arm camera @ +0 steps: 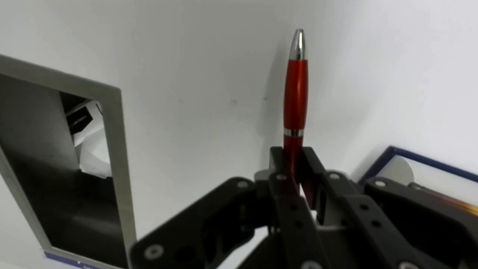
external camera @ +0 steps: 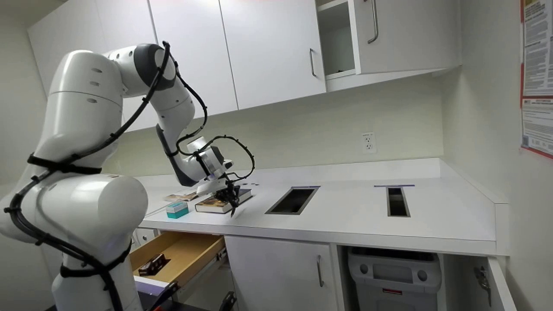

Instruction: Take the pen and the box out of the drawer and put them on the counter then close the drawer

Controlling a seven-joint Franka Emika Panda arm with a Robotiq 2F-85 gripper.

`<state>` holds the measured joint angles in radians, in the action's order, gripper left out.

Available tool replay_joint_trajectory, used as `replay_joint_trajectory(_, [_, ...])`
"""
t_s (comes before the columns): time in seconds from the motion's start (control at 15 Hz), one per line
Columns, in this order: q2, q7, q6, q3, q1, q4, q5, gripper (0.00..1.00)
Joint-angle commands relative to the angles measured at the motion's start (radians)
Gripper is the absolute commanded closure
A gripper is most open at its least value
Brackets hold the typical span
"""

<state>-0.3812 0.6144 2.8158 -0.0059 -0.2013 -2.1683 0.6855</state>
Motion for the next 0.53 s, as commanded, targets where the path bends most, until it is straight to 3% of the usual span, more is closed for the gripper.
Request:
replay_joint_trajectory(0.0, [-0.032, 0.126, -0.005, -0.035, -0.05, 0.046, 0.03, 0.61])
replay_joint_trajectory(0.13, [-0.014, 0.158, -0.023, -0.042, -0.071, 0.045, 0.046, 0.55])
replay_joint_trajectory(0.47, [0.141, 0.032, -0.095, 0.036, -0.06, -0.036, -0.018, 0.16])
